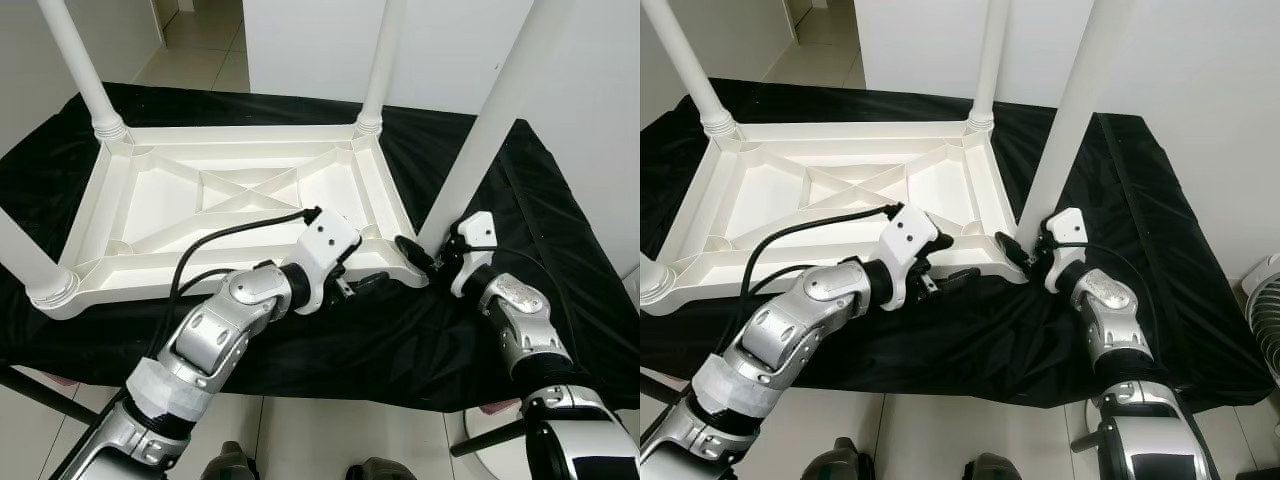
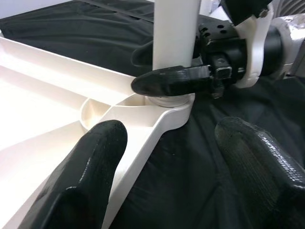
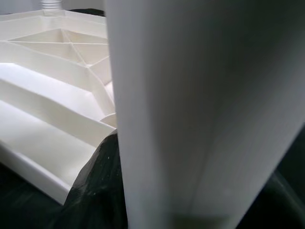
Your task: Building children table
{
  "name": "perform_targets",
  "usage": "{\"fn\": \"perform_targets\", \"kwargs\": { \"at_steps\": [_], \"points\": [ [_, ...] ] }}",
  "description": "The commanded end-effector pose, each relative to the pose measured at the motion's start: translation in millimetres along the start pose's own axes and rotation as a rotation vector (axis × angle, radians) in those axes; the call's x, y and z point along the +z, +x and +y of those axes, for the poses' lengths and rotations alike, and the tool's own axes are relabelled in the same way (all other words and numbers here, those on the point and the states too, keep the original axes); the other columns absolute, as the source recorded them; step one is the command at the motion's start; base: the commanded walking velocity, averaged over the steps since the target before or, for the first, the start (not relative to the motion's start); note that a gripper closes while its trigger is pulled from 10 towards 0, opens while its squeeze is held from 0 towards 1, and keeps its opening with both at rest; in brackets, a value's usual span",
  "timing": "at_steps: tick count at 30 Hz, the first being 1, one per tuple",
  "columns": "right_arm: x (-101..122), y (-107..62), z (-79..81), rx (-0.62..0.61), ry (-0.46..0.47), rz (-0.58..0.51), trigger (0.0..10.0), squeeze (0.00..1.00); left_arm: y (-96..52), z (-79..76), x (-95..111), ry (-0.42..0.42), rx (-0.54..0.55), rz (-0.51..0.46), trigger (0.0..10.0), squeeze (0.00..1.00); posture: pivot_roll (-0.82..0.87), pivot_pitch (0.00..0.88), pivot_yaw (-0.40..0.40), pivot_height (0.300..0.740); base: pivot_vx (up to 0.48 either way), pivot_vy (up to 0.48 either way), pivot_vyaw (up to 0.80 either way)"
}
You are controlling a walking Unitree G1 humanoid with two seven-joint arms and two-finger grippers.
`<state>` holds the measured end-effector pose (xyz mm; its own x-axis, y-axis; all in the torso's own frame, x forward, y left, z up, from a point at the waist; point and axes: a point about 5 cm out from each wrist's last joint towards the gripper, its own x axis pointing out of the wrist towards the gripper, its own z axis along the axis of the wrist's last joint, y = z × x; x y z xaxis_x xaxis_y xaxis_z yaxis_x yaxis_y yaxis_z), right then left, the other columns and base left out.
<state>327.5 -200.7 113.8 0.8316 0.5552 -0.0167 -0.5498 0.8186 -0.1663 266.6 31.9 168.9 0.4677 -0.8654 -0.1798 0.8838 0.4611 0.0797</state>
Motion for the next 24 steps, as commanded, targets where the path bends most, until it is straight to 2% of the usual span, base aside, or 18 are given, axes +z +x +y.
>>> {"fn": "perform_targets", "kwargs": {
  "at_steps": [1, 2, 4, 5, 6, 7, 8, 10, 11, 12, 14, 16, 17, 19, 22, 23, 24],
  "points": [
    [-18.7, -7.0, 3.6, -0.055, 0.010, 0.081, 0.0, 0.00, 1.1, -5.3, -1.9, 0.005, -0.060, 0.015, 10.0, 0.00, -0.01, 0.000, 0.001, 0.740, 0.000, 0.000, 0.00],
    [-19.1, -6.0, 2.7, -0.156, 0.020, 0.075, 0.0, 0.00, 1.0, -5.7, -2.7, 0.005, -0.061, 0.018, 10.0, 0.00, -0.01, 0.000, -0.001, 0.740, 0.000, 0.000, 0.00],
    [-19.1, -6.0, 2.7, -0.156, 0.020, 0.075, 0.0, 0.00, 1.0, -5.7, -2.7, 0.005, -0.061, 0.018, 10.0, 0.00, -0.01, 0.000, -0.001, 0.740, 0.000, 0.000, 0.00],
    [-21.9, -4.6, 2.6, -0.287, 0.077, 0.087, 0.0, 0.00, 0.4, -5.2, -3.4, 0.007, -0.058, 0.018, 10.0, 0.00, -0.01, 0.000, -0.005, 0.740, 0.000, 0.000, 0.00],
    [-21.9, -4.6, 2.6, -0.287, 0.077, 0.087, 0.0, 0.00, 0.4, -5.2, -3.4, 0.007, -0.058, 0.018, 10.0, 0.00, -0.01, 0.000, -0.005, 0.740, 0.000, 0.000, 0.00],
    [-24.6, -3.1, 6.9, -0.387, 0.105, 0.105, 0.0, 0.00, -0.3, -2.8, -3.8, 0.009, -0.042, 0.013, 10.0, 0.00, -0.01, 0.000, -0.012, 0.740, 0.000, 0.000, 0.00],
    [-24.6, -3.1, 6.9, -0.387, 0.105, 0.105, 0.0, 0.00, -0.3, -2.8, -3.8, 0.009, -0.042, 0.013, 10.0, 0.00, -0.01, 0.000, -0.012, 0.740, 0.000, 0.000, 0.00],
    [-26.3, -0.4, 24.5, -0.543, 0.140, 0.129, 0.0, 0.00, -2.5, 4.3, -3.2, 0.002, -0.004, 0.003, 10.0, 0.00, -0.01, 0.000, -0.022, 0.740, 0.000, 0.000, 0.00],
    [-26.3, -0.4, 24.5, -0.543, 0.140, 0.129, 0.0, 0.00, -2.5, 4.3, -3.2, 0.002, -0.004, 0.003, 10.0, 0.00, -0.01, 0.000, -0.022, 0.740, 0.000, 0.000, 0.00],
    [-23.4, 1.0, 32.3, -0.583, 0.126, 0.120, 0.0, 0.00, -3.7, 7.1, -3.0, 0.001, 0.007, 0.004, 10.0, 0.00, -0.01, 0.000, -0.025, 0.740, 0.000, 0.000, 0.00],
    [-23.4, 1.0, 32.3, -0.583, 0.126, 0.120, 0.0, 0.00, -3.7, 7.1, -3.0, 0.001, 0.007, 0.004, 10.0, 0.00, -0.01, 0.000, -0.025, 0.740, 0.000, 0.000, 0.00],
    [-16.7, 4.8, 45.6, -0.658, 0.107, 0.104, 0.0, 0.00, -6.9, 11.9, -3.6, 0.008, 0.022, 0.010, 10.0, 0.00, 0.00, 0.000, -0.035, 0.740, 0.000, 0.000, 0.00],
    [-16.7, 4.8, 45.6, -0.658, 0.107, 0.104, 0.0, 0.00, -6.9, 11.9, -3.6, 0.008, 0.022, 0.010, 10.0, 0.00, 0.00, 0.000, -0.035, 0.740, 0.000, 0.000, 0.00],
    [-11.9, 11.2, 57.2, -0.654, 0.121, 0.082, 0.0, 0.00, -9.0, 14.4, -3.9, 0.013, 0.032, 0.013, 10.0, 0.00, 0.00, 0.000, -0.034, 0.740, 0.000, 0.000, 0.00],
    [-7.5, 14.2, 58.5, -0.619, 0.135, 0.045, 0.0, 0.00, -8.8, 13.4, -4.0, 0.012, 0.028, 0.014, 10.0, 0.00, 0.00, 0.000, -0.034, 0.740, 0.000, 0.000, 0.00],
    [-6.2, 14.5, 57.3, -0.604, 0.133, 0.038, 4.5, 0.00, -8.5, 12.0, -4.5, 0.014, 0.019, 0.018, 10.0, 0.00, 0.00, 0.000, -0.036, 0.740, 0.000, 0.000, 0.00],
    [-6.2, 14.5, 57.3, -0.604, 0.133, 0.038, 4.5, 0.00, -8.5, 12.0, -4.5, 0.014, 0.019, 0.018, 10.0, 0.00, 0.00, 0.000, -0.036, 0.740, 0.000, 0.000, 0.00]
  ]
}}
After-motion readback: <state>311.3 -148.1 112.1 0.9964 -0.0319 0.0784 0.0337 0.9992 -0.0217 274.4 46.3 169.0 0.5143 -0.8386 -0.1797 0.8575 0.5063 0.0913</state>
